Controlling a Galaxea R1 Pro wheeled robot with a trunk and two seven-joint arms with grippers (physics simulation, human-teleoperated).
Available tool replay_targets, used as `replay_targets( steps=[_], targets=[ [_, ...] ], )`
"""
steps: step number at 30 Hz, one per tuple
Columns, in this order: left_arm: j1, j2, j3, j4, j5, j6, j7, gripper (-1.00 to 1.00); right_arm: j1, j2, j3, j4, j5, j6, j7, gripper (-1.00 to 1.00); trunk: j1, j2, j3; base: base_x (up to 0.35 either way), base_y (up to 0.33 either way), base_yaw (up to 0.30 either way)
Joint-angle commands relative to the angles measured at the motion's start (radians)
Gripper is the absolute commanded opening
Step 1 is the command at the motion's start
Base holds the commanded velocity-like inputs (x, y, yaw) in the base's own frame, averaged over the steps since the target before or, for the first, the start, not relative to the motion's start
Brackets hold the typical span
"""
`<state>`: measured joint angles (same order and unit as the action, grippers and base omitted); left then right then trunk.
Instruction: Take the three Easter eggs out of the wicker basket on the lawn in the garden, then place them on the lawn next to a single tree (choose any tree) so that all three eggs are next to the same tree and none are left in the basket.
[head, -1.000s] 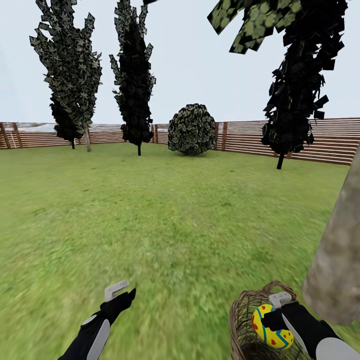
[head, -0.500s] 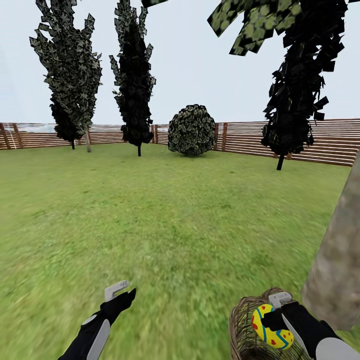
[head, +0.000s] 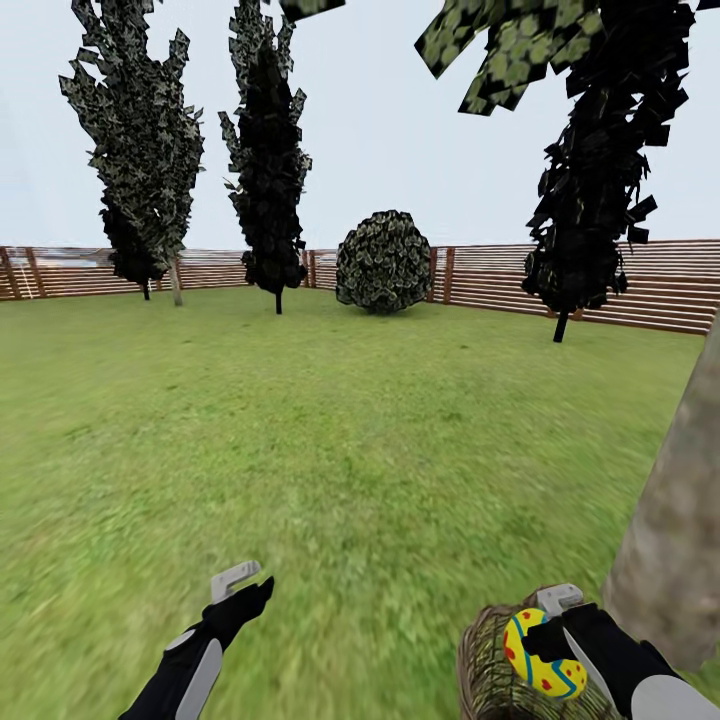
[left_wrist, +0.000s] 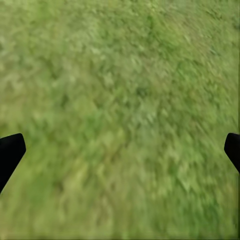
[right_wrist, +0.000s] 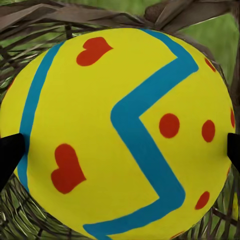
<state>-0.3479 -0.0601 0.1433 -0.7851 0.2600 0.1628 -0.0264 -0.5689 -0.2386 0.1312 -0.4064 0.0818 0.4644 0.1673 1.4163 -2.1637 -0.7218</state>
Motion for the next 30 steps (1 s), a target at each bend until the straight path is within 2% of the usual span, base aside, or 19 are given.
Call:
replay_targets(
  steps=[1, 8, 12, 15, 17, 26, 30],
  targets=[
    [0.0, -0.001, 0.004, -0.002, 0.01, 0.007, -0.003, 1.0, 0.0, -0.001, 0.002, -0.002, 0.009, 0.005, 0.006, -1.0, -0.004, 0.007, 0.002, 0.0, 0.0, 0.0],
    [0.0, -0.001, 0.004, -0.002, 0.01, 0.007, -0.003, 1.0, 0.0, 0.001, 0.002, -0.002, 0.009, 0.005, 0.006, -1.0, -0.031, 0.056, 0.024, 0.0, 0.0, 0.0],
    [0.0, -0.001, 0.003, -0.002, 0.01, -0.003, -0.005, 1.0, 0.0, 0.001, 0.002, -0.002, 0.009, 0.005, 0.006, -1.0, -0.031, 0.056, 0.024, -0.017, 0.03, 0.0],
    [0.0, 0.0, -0.069, -0.002, 0.009, -0.003, -0.004, 1.0, 0.0, 0.002, 0.004, -0.002, 0.009, 0.005, 0.006, -1.0, -0.031, 0.056, 0.024, -0.156, 0.26, 0.0],
    [0.0, 0.0, -0.085, -0.002, 0.009, -0.003, -0.003, 1.0, 0.0, 0.002, 0.004, -0.002, 0.009, 0.005, 0.006, -1.0, -0.031, 0.056, 0.024, -0.154, 0.291, 0.0],
    [0.0, 0.001, -0.087, -0.002, 0.012, -0.005, -0.003, 1.0, 0.0, 0.001, 0.003, -0.002, 0.009, 0.005, 0.006, -1.0, -0.031, 0.056, 0.024, -0.106, 0.274, 0.0],
    [0.0, 0.0, -0.087, 0.001, 0.015, -0.005, 0.004, 1.0, 0.0, 0.001, 0.003, -0.002, 0.009, 0.005, 0.006, -1.0, -0.046, 0.084, 0.037, -0.005, 0.018, 0.0]
  ],
)
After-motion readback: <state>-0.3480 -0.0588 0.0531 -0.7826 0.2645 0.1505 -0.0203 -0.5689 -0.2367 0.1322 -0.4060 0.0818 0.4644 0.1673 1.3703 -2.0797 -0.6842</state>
